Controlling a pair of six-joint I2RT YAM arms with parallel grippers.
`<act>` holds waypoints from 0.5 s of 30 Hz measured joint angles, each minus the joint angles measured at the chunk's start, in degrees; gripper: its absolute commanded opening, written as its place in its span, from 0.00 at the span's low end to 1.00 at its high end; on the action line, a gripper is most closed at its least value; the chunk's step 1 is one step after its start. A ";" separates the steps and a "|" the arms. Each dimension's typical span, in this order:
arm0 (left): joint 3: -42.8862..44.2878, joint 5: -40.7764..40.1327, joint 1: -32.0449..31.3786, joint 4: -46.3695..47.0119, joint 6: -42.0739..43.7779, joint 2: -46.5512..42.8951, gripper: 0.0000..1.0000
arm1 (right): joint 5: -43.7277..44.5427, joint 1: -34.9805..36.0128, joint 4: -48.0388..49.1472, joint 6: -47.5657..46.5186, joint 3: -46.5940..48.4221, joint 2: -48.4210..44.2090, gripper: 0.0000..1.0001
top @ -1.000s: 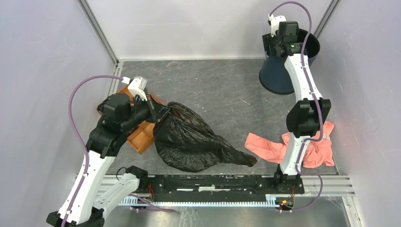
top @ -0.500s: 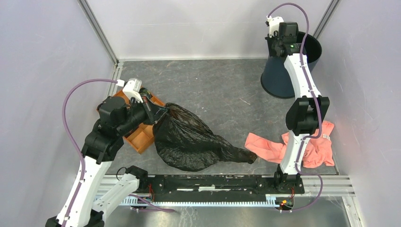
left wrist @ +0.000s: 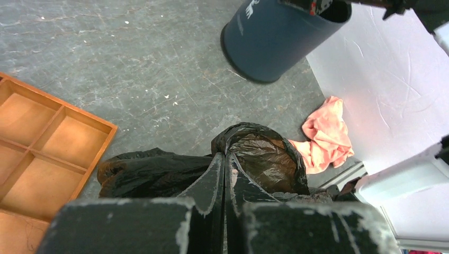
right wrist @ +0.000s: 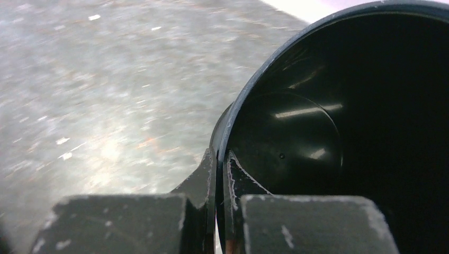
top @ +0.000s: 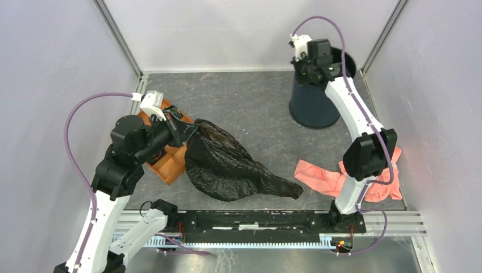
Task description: Put the trash bags into the trash bin
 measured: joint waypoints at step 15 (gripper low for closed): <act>2.05 -5.55 0.00 -1.07 0.15 -5.09 0.02 | -7.34 19.02 -4.70 6.14 -11.15 -11.43 0.16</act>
